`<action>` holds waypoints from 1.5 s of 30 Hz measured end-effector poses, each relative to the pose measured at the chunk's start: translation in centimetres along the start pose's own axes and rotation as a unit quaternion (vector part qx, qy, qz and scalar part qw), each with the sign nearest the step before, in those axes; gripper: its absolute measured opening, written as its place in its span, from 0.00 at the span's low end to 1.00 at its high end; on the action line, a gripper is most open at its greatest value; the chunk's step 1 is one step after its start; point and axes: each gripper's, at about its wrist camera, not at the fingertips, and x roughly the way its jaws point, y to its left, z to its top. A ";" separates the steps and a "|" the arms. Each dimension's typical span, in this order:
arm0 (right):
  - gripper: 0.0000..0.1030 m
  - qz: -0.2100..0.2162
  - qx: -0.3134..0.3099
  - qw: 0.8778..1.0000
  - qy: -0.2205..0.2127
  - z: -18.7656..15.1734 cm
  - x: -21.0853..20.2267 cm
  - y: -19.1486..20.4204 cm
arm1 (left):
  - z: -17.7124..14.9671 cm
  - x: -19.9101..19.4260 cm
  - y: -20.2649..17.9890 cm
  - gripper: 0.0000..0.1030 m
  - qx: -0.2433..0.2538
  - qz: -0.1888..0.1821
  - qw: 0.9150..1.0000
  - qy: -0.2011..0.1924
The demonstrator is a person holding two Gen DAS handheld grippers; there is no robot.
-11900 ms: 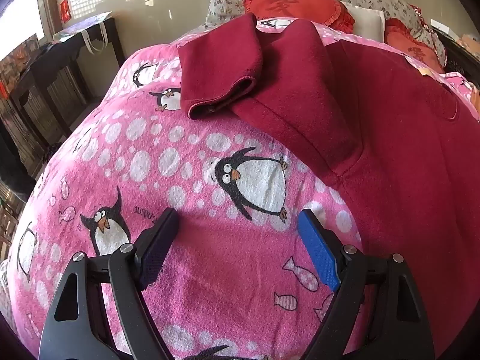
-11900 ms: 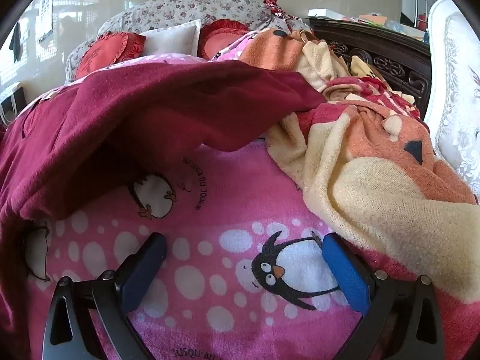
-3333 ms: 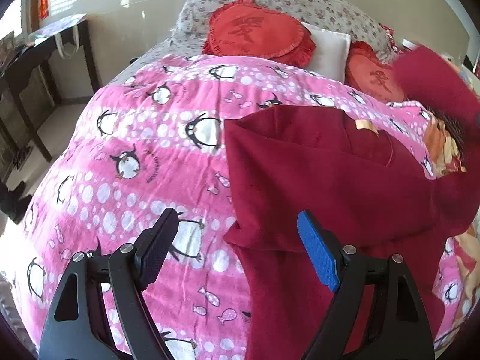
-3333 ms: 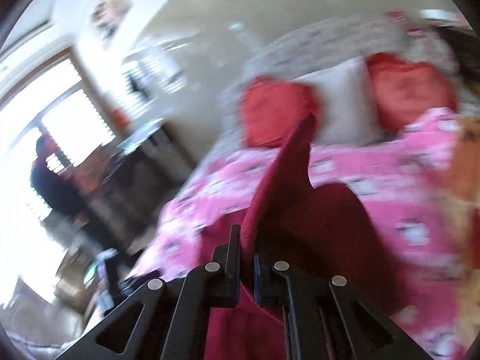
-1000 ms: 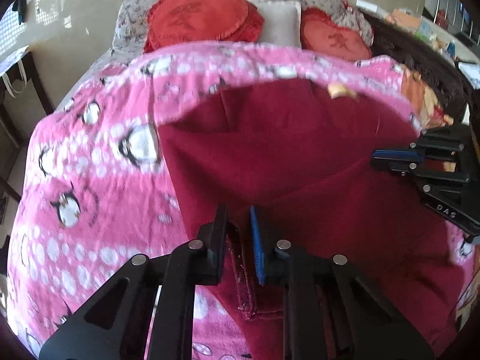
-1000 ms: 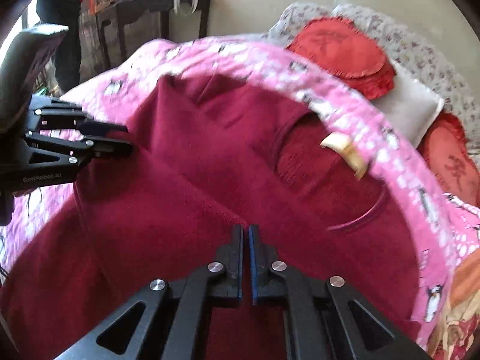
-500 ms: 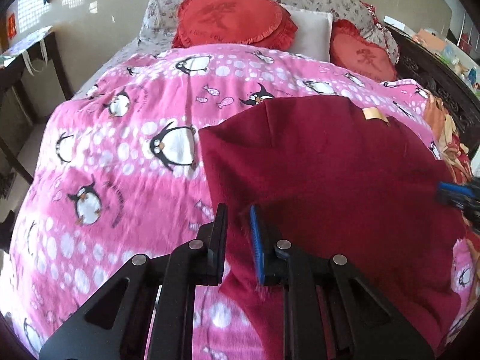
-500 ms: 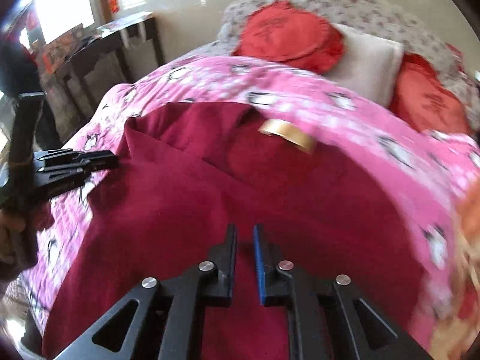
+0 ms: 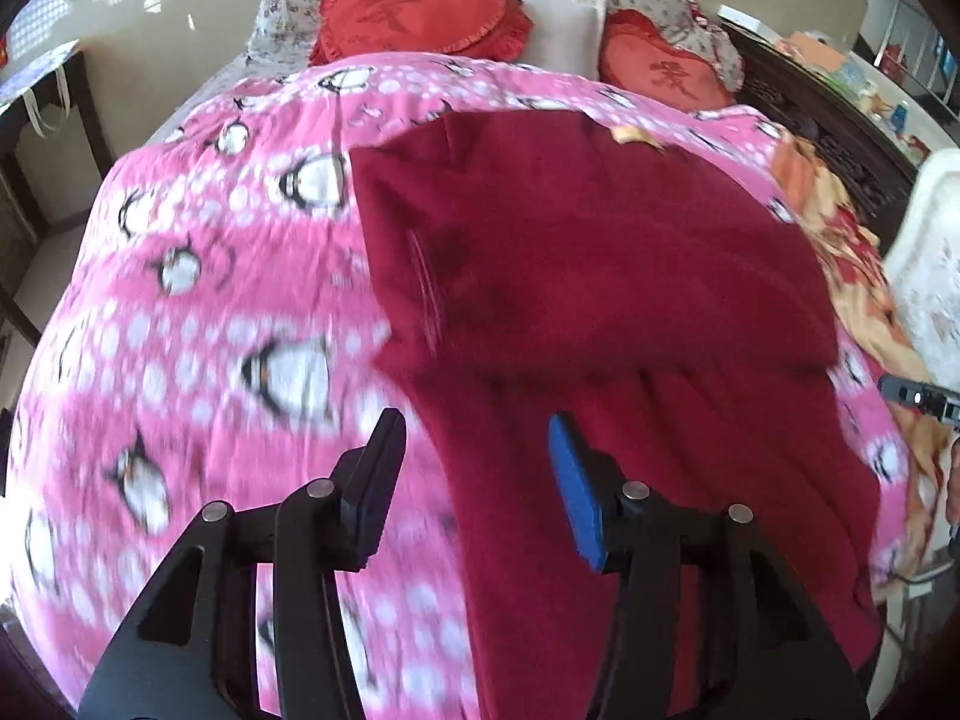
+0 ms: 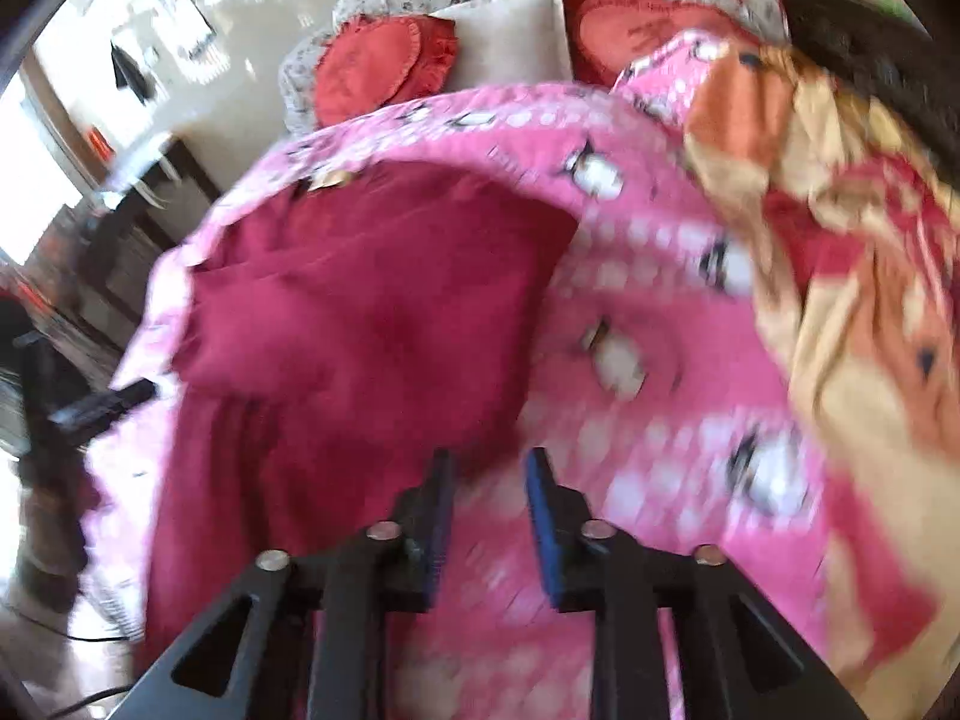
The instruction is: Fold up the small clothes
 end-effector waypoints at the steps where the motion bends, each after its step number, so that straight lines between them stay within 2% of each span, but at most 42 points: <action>1: 0.29 0.024 0.003 1.000 0.009 -1.4 -0.4 0.3 | -0.9 -0.4 -0.1 0.48 0.001 -0.003 1.000 0.008; 2: 0.29 0.038 0.005 0.999 0.016 -2.6 -0.5 0.9 | -1.8 -0.7 -0.2 0.48 0.002 -0.008 1.000 0.017; 5: 0.44 0.062 0.031 0.997 0.040 -7.0 -0.2 1.0 | -4.6 -1.3 -0.3 0.48 0.000 -0.021 0.998 0.054; 7: 0.44 0.064 0.035 0.995 0.062 -9.3 0.7 1.2 | -6.4 -1.6 -0.4 0.48 -0.003 -0.025 0.997 0.077; 9: 0.44 0.076 0.040 0.995 0.057 -10.7 1.2 1.5 | -7.8 -1.9 -0.3 0.48 -0.006 -0.019 0.996 0.084; 10: 0.39 0.087 0.039 0.994 0.053 -11.3 1.6 2.0 | -8.3 -1.9 -0.3 0.48 -0.008 -0.015 0.996 0.087; 11: 0.31 0.080 0.027 0.995 0.053 -11.9 1.8 2.6 | -8.6 -1.9 -0.2 0.48 -0.011 -0.013 0.996 0.091; 12: 0.13 0.047 0.001 0.997 0.053 -12.1 2.0 3.2 | -9.0 -1.8 -0.2 0.48 -0.013 -0.010 0.995 0.096; 13: 0.07 0.037 -0.014 0.998 0.045 -12.2 1.5 3.7 | -9.4 -2.0 -0.2 0.48 -0.019 -0.009 0.995 0.098; 15: 0.06 0.045 -0.011 0.998 0.033 -12.2 -0.3 3.7 | -10.0 -2.5 -0.3 0.48 -0.031 -0.020 0.994 0.100; 18: 0.06 0.006 -0.005 1.000 0.019 -12.5 -1.8 2.0 | -10.9 -3.1 -0.6 0.48 -0.038 -0.037 0.993 0.107; 20: 0.06 0.012 0.019 1.000 0.021 -12.7 -2.2 1.2 | -11.6 -3.4 -0.8 0.48 -0.042 -0.036 0.992 0.115; 22: 0.09 0.010 0.031 0.999 0.008 -13.2 -3.7 0.7 | -12.5 -3.6 -0.8 0.48 -0.048 -0.045 0.989 0.132; 24: 0.14 0.028 0.041 0.999 0.001 -13.4 -4.8 0.5 | -13.3 -3.8 -0.5 0.48 -0.056 -0.050 0.986 0.146; 25: 0.26 0.042 0.046 0.998 0.003 -13.7 -5.4 0.5 | -13.5 -4.0 -0.3 0.48 -0.060 -0.049 0.986 0.148; 27: 0.43 0.050 0.050 0.997 0.007 -14.3 -6.5 0.5 | -14.0 -4.2 -0.3 0.48 -0.061 -0.045 0.986 0.146; 29: 0.43 0.040 0.040 0.998 0.020 -15.0 -7.7 0.4 | -14.3 -4.4 -0.7 0.48 -0.052 -0.037 0.988 0.142; 32: 0.43 0.012 0.033 0.999 0.030 -15.9 -9.0 -0.2 | -14.5 -4.1 -1.6 0.48 -0.048 -0.050 0.987 0.147; 35: 0.43 0.024 0.023 0.999 0.032 -16.7 -9.0 0.0 | -14.8 -3.9 -2.3 0.48 -0.038 -0.046 0.988 0.142; 38: 0.43 0.066 0.043 0.996 0.036 -17.5 -6.5 0.7 | -14.7 -3.6 -2.7 0.48 -0.043 -0.046 0.988 0.138; 39: 0.43 0.073 0.047 0.995 0.039 -17.9 -5.8 1.0 | -14.7 -3.6 -2.7 0.47 -0.048 -0.050 0.988 0.136; 43: 0.43 0.066 0.064 0.995 0.042 -18.6 -2.9 1.1 | -14.2 -2.7 -3.7 0.11 -0.040 -0.042 0.990 0.129; 45: 0.43 0.061 0.077 0.994 0.040 -18.8 -2.0 0.9 | -14.1 -3.2 -3.4 0.07 -0.040 -0.050 0.990 0.127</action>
